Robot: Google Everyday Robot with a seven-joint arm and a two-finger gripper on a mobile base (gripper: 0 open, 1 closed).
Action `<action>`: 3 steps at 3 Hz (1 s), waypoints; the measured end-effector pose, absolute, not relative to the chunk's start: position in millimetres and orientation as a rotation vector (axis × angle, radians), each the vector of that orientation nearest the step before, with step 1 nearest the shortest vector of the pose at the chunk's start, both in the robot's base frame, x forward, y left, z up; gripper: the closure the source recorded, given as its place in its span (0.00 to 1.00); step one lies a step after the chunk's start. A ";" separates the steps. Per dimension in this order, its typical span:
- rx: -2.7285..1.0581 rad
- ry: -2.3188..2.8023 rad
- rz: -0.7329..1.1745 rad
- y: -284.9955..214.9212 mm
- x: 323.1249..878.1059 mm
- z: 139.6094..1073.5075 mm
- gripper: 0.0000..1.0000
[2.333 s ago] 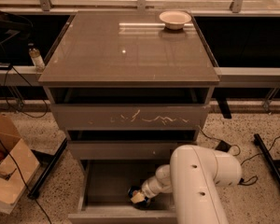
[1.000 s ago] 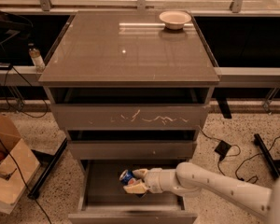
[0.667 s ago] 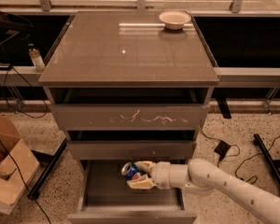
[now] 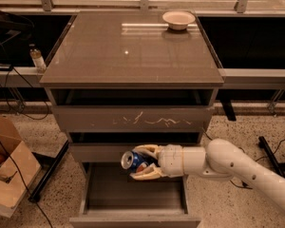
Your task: Pick pepsi can from bottom drawer and place on counter
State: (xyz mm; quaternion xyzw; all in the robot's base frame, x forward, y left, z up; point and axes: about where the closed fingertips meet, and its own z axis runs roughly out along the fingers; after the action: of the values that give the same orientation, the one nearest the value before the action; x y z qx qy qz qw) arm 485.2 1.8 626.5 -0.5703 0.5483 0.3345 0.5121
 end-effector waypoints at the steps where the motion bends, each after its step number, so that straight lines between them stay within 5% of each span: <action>1: -1.499 1.205 0.647 10.0 481.3 705.1 1.00; 2: -1.565 1.171 0.437 16.1 498.2 802.6 1.00; 3: -1.562 1.172 0.444 16.2 498.0 799.9 1.00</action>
Offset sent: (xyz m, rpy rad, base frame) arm 0.0451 0.0059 0.2775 -0.2835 -0.4350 -0.1119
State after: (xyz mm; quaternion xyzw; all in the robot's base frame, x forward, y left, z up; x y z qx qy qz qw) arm 498.0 16.2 799.9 -0.6570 0.4928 0.1867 0.5392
